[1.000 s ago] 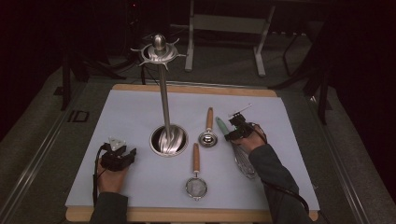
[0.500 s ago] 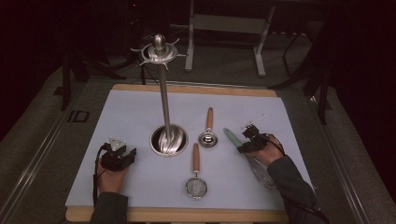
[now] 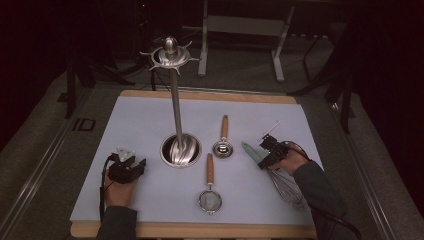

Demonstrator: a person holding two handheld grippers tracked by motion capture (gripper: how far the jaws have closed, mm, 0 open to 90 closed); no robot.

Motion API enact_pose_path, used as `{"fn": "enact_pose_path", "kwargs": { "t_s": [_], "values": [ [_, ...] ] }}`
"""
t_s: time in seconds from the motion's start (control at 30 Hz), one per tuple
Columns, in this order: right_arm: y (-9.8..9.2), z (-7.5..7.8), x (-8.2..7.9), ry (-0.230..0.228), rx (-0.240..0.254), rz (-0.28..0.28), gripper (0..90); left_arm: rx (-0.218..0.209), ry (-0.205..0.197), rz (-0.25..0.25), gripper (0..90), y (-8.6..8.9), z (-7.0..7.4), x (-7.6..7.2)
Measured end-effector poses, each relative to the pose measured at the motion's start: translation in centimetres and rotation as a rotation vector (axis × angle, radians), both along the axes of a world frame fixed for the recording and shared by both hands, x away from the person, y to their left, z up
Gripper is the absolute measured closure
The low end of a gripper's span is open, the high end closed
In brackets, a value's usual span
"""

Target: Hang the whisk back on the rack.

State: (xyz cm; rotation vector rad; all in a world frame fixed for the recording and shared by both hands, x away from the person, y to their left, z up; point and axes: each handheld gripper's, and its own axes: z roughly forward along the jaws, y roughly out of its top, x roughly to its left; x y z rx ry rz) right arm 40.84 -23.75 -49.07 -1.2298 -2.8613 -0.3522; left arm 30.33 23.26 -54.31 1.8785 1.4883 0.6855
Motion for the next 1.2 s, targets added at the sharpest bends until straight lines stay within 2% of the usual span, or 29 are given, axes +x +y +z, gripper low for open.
{"fn": "enact_pose_path", "kwargs": {
  "t_s": [0.17, 0.37, 0.43, 0.57, 0.73, 1.2],
  "values": [
    [0.5, -0.1, 0.7, 0.058, -0.034, 0.017, 66.0, -0.001, 0.002, 0.0, 55.9, 0.0, 0.0, 0.0],
    [0.6, -0.2, 1.1, 0.079, -0.042, 0.013, 66.8, -0.001, 0.002, -0.001, 55.9, 0.0, 0.0, 0.0],
    [0.6, -0.1, 0.9, 0.067, -0.045, 0.005, 67.3, -0.001, 0.002, 0.0, 55.9, 0.0, 0.0, 0.0],
    [0.5, -0.1, 0.5, 0.06, -0.012, 0.01, 69.1, 0.0, 0.002, 0.0, 55.9, 0.0, 0.0, 0.0],
    [0.7, 0.0, -0.1, 0.041, -0.008, 0.01, 69.3, -0.001, 0.001, 0.0, 55.9, 0.0, 0.0, 0.0],
    [1.3, 2.0, -1.7, -0.072, 0.081, 0.043, 69.4, 0.001, 0.0, 0.001, 55.8, 0.0, 0.0, 0.0]
  ]
}}
